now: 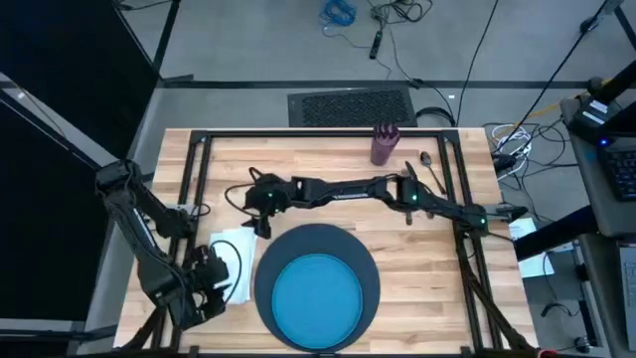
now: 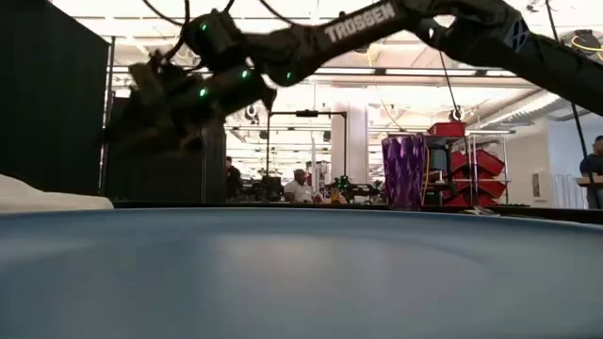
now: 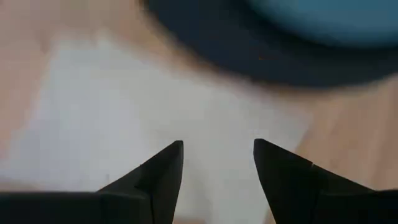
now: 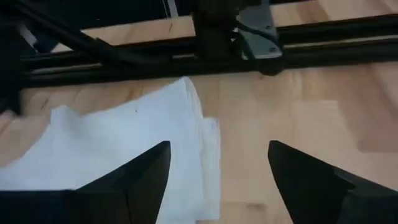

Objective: Set table place
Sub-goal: Adjust the table napkin

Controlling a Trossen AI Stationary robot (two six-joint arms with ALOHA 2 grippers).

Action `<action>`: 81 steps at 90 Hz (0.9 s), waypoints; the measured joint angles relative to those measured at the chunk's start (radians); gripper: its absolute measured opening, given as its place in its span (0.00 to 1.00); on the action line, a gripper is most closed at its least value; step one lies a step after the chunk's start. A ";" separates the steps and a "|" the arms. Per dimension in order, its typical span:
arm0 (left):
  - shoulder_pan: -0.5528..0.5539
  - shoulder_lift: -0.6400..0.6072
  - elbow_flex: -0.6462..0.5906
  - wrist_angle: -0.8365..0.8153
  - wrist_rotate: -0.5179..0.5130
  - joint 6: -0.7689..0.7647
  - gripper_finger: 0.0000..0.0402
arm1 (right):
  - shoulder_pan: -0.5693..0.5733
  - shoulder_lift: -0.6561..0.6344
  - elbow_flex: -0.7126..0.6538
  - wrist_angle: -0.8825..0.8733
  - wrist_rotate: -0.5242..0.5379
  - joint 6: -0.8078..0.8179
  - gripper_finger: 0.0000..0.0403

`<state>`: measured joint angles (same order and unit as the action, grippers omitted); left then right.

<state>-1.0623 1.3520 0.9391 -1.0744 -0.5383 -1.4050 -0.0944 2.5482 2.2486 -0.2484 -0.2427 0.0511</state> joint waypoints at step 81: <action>0.237 -0.068 -0.304 0.029 0.430 -0.005 0.45 | -0.080 -0.706 0.001 -0.834 0.108 -0.253 0.63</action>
<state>-0.8252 1.2839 0.6348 -1.0455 -0.1086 -1.4101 -0.1748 1.8418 2.2494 -1.0824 -0.1344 -0.2014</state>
